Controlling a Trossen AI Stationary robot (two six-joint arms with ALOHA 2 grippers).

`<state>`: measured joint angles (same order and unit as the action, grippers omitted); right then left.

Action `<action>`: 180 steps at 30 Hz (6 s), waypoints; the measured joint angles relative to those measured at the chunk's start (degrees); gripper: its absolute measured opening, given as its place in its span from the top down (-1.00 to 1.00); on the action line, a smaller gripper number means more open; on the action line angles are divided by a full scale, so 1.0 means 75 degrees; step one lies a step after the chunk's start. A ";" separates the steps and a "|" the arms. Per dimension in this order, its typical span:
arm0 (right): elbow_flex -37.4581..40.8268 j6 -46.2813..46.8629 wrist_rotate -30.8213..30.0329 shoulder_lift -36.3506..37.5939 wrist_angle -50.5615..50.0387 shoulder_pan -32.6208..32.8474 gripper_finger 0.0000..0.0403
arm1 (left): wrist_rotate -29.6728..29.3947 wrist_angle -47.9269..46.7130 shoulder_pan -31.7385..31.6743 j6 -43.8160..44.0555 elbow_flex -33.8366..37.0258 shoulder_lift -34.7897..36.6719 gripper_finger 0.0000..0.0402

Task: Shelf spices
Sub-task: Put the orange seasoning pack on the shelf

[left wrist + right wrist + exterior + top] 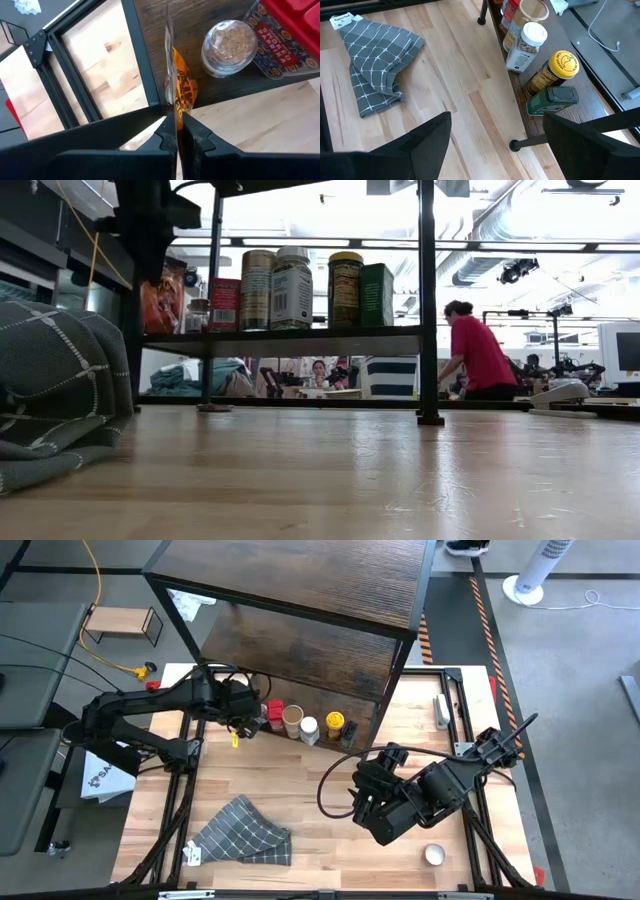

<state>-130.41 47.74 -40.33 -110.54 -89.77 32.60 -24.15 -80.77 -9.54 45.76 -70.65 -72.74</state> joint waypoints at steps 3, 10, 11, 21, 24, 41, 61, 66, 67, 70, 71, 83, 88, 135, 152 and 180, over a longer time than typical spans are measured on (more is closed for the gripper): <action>0.0000 0.0032 0.0002 0.0000 0.0001 0.0000 -0.54 | -0.0131 0.0047 0.0004 -0.0009 0.0012 0.0056 0.98; 0.0000 0.0031 -0.0001 0.0000 0.0001 0.0000 -0.54 | -0.0513 0.0670 0.0000 -0.0395 0.0012 0.0265 0.83; 0.0000 0.0032 -0.0001 0.0000 0.0001 0.0000 -0.54 | -0.0568 0.0781 0.0002 -0.0503 0.0012 0.0285 0.80; 0.0000 0.0196 -0.0004 -0.0003 0.0004 0.0000 -0.54 | -0.0700 0.1133 0.0015 -0.0778 0.0012 0.0320 0.39; 0.0000 0.0196 -0.0004 -0.0003 0.0004 0.0000 -0.54 | -0.0571 0.1266 0.0020 -0.0857 0.0009 0.0392 0.27; 0.0000 0.0407 -0.0004 -0.0003 0.0002 -0.0052 -0.54 | 0.0918 0.1967 0.0062 -0.0793 0.0006 0.1829 0.08; 0.0000 0.0300 0.0200 -0.0003 0.0001 -0.0350 -0.54 | 0.0656 0.1882 0.1056 -0.0670 0.0003 0.2553 0.08; 0.0000 0.0232 0.0259 -0.0003 -0.0002 -0.0350 -0.54 | 0.0557 0.1802 0.1505 -0.0586 0.0003 0.2529 0.08; 0.0000 0.0247 0.0261 -0.0003 -0.0002 -0.0350 -0.54 | 0.0555 0.1758 0.1596 -0.0567 0.0003 0.2521 0.08; 0.0000 0.0311 0.0267 -0.0003 -0.0002 -0.0350 -0.54 | 0.0524 0.1604 0.1866 -0.0510 0.0003 0.2499 0.08; 0.0000 0.0312 0.0273 -0.0003 -0.0002 -0.0350 -0.54 | 0.0522 0.1561 0.1951 -0.0505 0.0003 0.2499 0.08; 0.0000 0.0499 0.0669 -0.0003 0.0001 -0.0559 -0.54 | 0.0175 0.1503 0.2628 -0.0317 0.0003 0.2502 0.08; 0.0000 0.0517 0.0874 -0.0003 0.0001 -0.0651 -0.54 | 0.0115 0.1495 0.2752 -0.0326 0.0006 0.2499 0.08; 0.0000 0.1061 0.1191 -0.0003 0.0001 -0.0701 -0.54 | 0.0115 0.1612 0.2795 -0.0592 0.0009 0.2499 0.08; 0.0000 0.1217 0.1242 -0.0003 0.0001 -0.0702 -0.54 | 0.0124 0.1612 0.2792 -0.0592 0.0009 0.2499 0.08; 0.0000 0.1403 0.1533 -0.0003 -0.0034 -0.0759 -0.54 | 0.0287 0.1615 0.2789 -0.0592 0.0009 0.2502 0.08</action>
<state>-130.41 58.27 -28.83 -110.56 -90.02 26.91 -22.00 -68.66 11.38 41.32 -70.59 -53.98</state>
